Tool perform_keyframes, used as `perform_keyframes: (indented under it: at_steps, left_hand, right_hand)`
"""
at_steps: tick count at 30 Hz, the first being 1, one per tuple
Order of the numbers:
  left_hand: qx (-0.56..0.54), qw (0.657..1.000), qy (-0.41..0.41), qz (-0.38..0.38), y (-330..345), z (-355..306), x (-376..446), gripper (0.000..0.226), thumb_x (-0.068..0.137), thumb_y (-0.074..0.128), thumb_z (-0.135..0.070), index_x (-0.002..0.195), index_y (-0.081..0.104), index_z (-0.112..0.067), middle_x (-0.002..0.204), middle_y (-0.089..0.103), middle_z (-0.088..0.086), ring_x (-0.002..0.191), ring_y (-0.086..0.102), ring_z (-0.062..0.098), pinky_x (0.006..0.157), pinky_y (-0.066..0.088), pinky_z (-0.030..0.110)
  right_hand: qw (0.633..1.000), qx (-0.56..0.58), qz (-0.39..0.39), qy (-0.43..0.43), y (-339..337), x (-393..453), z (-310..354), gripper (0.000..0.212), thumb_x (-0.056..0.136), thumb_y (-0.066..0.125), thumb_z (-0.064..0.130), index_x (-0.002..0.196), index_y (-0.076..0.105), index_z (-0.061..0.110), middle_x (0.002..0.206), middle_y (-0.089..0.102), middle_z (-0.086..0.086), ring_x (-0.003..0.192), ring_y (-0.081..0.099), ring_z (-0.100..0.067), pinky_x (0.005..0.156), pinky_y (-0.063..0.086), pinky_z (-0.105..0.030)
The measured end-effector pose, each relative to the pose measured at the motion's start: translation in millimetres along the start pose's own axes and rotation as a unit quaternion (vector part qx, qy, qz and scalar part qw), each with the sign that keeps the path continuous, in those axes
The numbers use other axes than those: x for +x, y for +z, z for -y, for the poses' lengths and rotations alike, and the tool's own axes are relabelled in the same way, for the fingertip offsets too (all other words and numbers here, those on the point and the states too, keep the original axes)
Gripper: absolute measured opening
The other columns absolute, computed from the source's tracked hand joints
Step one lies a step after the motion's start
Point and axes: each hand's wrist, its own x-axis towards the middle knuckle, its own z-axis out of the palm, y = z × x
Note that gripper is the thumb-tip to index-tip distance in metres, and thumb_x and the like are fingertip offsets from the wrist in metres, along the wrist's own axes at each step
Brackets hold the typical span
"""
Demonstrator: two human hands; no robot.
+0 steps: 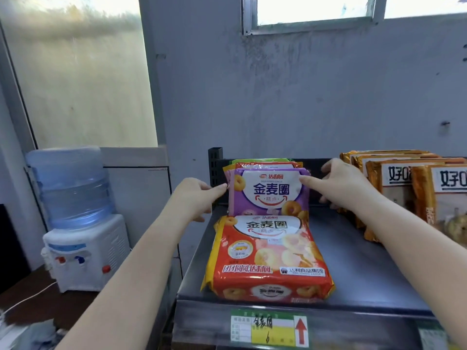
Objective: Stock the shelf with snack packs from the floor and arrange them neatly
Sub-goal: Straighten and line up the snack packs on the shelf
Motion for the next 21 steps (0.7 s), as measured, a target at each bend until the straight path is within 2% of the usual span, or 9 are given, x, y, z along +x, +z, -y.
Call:
perform_keyframes:
  at_steps: [3, 4, 6, 8, 10, 12, 16, 19, 21]
  left_hand:
    - [0.085, 0.989, -0.070, 0.098, -7, 11, -25, 0.043, 0.082, 0.058, -0.050, 0.083, 0.062, -0.008, 0.073, 0.067, 0.002, 0.067, 0.069, 0.017, 0.057, 0.057, 0.029]
    - [0.086, 0.985, -0.074, 0.132, -6, 15, -32, 0.040, 0.080, 0.060, -0.050, 0.080, 0.065, -0.010, 0.069, 0.069, 0.000, 0.062, 0.069, 0.014, 0.052, 0.056, 0.026]
    - [0.044, 0.985, -0.049, 0.162, -3, 22, -42, 0.029, 0.077, 0.066, -0.045, 0.081, 0.069, -0.016, 0.068, 0.074, -0.004, 0.061, 0.071, 0.010, 0.050, 0.056, 0.021]
    - [-0.028, 0.989, -0.014, 0.145, 3, 28, -47, 0.018, 0.076, 0.071, -0.036, 0.082, 0.070, -0.019, 0.066, 0.074, -0.007, 0.060, 0.072, 0.006, 0.049, 0.054, 0.018]
    - [-0.109, 0.988, 0.024, 0.107, 10, 31, -49, 0.007, 0.075, 0.074, -0.025, 0.076, 0.067, -0.025, 0.055, 0.070, -0.014, 0.054, 0.069, 0.000, 0.044, 0.050, 0.014]
    - [-0.160, 0.982, 0.086, 0.059, 17, 33, -49, 0.016, 0.074, 0.074, -0.018, 0.075, 0.064, -0.031, 0.053, 0.068, -0.021, 0.056, 0.068, -0.004, 0.046, 0.050, 0.012]
    - [-0.201, 0.966, 0.157, -0.037, 27, 30, -50, 0.030, 0.073, 0.075, -0.013, 0.098, 0.069, -0.029, 0.083, 0.071, -0.015, 0.077, 0.071, 0.002, 0.068, 0.059, 0.021]
    - [-0.182, 0.972, 0.144, -0.033, 31, 34, -51, 0.036, 0.075, 0.074, -0.014, 0.110, 0.068, -0.018, 0.098, 0.073, -0.002, 0.090, 0.071, 0.014, 0.077, 0.060, 0.035]
    - [-0.159, 0.976, 0.145, -0.023, 31, 35, -52, 0.037, 0.076, 0.072, -0.016, 0.112, 0.066, -0.019, 0.100, 0.071, -0.003, 0.095, 0.069, 0.017, 0.080, 0.059, 0.038]
  right_hand:
    - [0.982, -0.045, 0.174, 0.056, -6, -33, 0, 0.056, 0.081, 0.053, 0.058, 0.090, 0.064, 0.004, 0.070, 0.071, -0.007, 0.058, 0.068, -0.017, 0.048, 0.050, -0.023]
    - [0.971, -0.047, 0.227, 0.064, -4, -42, 1, 0.053, 0.082, 0.053, 0.058, 0.087, 0.066, 0.006, 0.067, 0.071, -0.005, 0.056, 0.068, -0.014, 0.046, 0.049, -0.021]
    - [0.965, -0.023, 0.258, 0.048, 2, -55, 2, 0.043, 0.083, 0.057, 0.050, 0.088, 0.067, 0.009, 0.071, 0.071, -0.002, 0.061, 0.069, -0.013, 0.049, 0.052, -0.021]
    - [0.973, 0.014, 0.228, 0.022, 8, -61, 1, 0.031, 0.083, 0.061, 0.041, 0.089, 0.065, 0.011, 0.078, 0.069, -0.002, 0.069, 0.068, -0.013, 0.055, 0.055, -0.023]
    - [0.983, 0.072, 0.166, 0.010, 11, -64, -1, 0.023, 0.081, 0.066, 0.035, 0.087, 0.062, 0.013, 0.078, 0.068, -0.001, 0.069, 0.065, -0.012, 0.053, 0.052, -0.023]
    - [0.990, 0.112, 0.090, -0.016, 12, -64, -4, 0.023, 0.079, 0.069, 0.033, 0.089, 0.060, 0.014, 0.078, 0.067, -0.001, 0.069, 0.064, -0.011, 0.053, 0.049, -0.023]
    - [0.990, 0.107, -0.042, -0.078, 20, -63, -5, 0.026, 0.077, 0.071, 0.033, 0.095, 0.060, 0.017, 0.081, 0.066, -0.001, 0.077, 0.063, -0.016, 0.054, 0.044, -0.021]
    - [0.994, 0.075, -0.044, -0.071, 25, -64, -5, 0.030, 0.079, 0.069, 0.033, 0.102, 0.057, 0.018, 0.085, 0.063, 0.001, 0.079, 0.060, -0.016, 0.054, 0.043, -0.022]
    - [0.995, 0.061, -0.039, -0.065, 27, -65, -6, 0.033, 0.081, 0.068, 0.035, 0.107, 0.055, 0.018, 0.090, 0.061, 0.001, 0.081, 0.058, -0.015, 0.059, 0.046, -0.026]
